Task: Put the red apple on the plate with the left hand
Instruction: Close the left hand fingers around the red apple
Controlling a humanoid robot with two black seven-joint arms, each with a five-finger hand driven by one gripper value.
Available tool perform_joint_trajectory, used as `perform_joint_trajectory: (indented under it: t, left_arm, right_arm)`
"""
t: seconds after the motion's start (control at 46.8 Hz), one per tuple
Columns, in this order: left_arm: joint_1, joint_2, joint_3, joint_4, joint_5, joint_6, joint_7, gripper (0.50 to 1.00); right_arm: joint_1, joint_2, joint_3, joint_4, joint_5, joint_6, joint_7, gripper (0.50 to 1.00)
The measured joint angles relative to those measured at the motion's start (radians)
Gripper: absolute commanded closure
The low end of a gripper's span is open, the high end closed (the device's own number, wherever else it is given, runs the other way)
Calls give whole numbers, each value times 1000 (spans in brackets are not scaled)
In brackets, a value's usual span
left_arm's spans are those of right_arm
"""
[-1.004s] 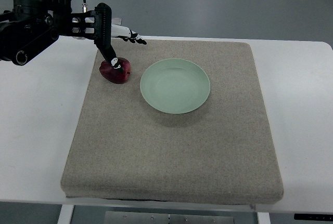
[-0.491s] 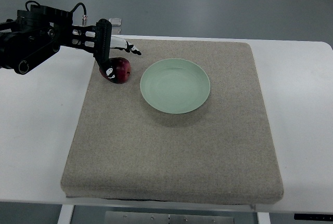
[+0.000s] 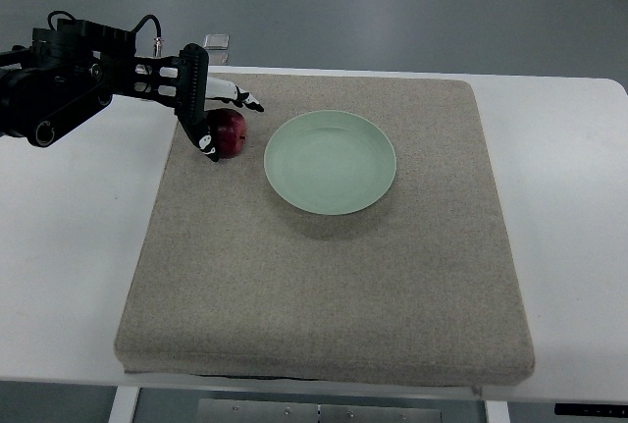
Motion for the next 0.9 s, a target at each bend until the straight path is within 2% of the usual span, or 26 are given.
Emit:
perform_joint_trajectory:
  t: [0.128,0.192,0.235,0.278,0.342,0.427,0.513,0.577,0.748,0.897]
  left_arm:
    - [0,0,0,1,0,0,0,557]
    - [0,1,0,2,1,0,0,606]
    - [0,1,0,2,3,0,0,615]
    - [0,1,0,4,4,0,0,670]
    - [0,1,1,5,10,4,2,688]
    - [1,0,7,5,12,7,3,746]
    - [3,0,12,5,12,8,3,812]
    - [3,0,12,6,11,8,3,881]
    - [1,0,12,12,5,9,5,892]
    - [-3,-1,11,12,5,11,5,879]
  right_arm:
    - [0,0,0,0,0,0,0,570]
    - [0,0,0,0,0,0,0,568]
    - [0,0,0,0,0,0,0,570]
    - [1,0,0,0,0,0,0,568]
    - [0,0,0,0,0,0,0,568]
    - [0,0,0,0,0,0,0,568]
    - [0,0,0,0,0,0,0,568]
    - [0,0,0,0,0,0,0,570]
    - [0,0,0,0,0,0,0,568]
    - [0,0,0,0,0,0,0,568]
